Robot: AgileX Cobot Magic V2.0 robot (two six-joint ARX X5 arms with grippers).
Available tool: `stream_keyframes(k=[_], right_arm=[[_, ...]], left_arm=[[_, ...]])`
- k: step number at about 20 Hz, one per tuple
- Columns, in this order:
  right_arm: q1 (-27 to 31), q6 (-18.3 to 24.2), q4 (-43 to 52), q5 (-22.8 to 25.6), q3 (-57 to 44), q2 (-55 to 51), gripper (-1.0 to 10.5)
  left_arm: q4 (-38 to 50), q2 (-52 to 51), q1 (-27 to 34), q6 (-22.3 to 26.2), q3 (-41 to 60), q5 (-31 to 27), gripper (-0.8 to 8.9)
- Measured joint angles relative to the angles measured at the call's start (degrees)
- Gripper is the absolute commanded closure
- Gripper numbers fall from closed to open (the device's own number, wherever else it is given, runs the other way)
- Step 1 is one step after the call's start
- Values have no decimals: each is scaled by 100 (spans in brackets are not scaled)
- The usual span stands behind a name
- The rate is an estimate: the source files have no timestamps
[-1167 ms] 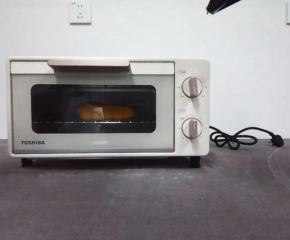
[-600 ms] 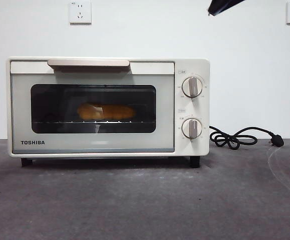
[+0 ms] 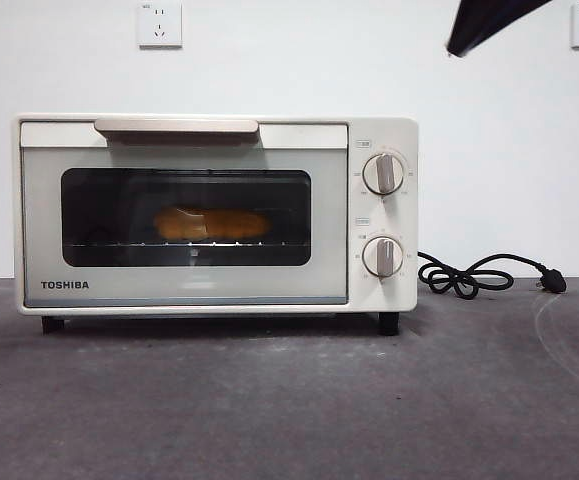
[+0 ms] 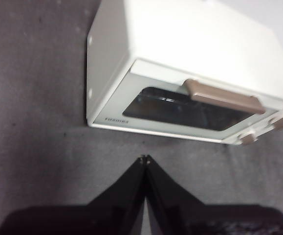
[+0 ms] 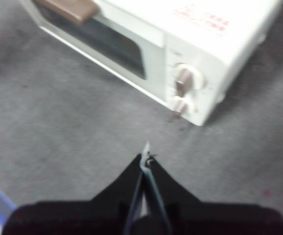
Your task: Take the corn from the table,put the corn in the oven
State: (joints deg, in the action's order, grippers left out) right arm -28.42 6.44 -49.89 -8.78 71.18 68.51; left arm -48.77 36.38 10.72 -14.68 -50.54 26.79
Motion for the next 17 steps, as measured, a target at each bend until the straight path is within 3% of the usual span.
stream_keyframes(k=[9,12,15,17], right_arm=[[0,-2,2,315,0,0,958],[0,-2,2,337,0,0,958],[0,-2,2,376,0,0,958],[0,-2,2,509,0,0,958]], left_arm=[[286,-564,-706,-4,2,-837,817],[1930,-1008,-1241,-42,238,-1290,817],[3886,-1585,-1414,240,1095,-1073,817],[4616,-2033,-1427,612,1897,-1062,817]])
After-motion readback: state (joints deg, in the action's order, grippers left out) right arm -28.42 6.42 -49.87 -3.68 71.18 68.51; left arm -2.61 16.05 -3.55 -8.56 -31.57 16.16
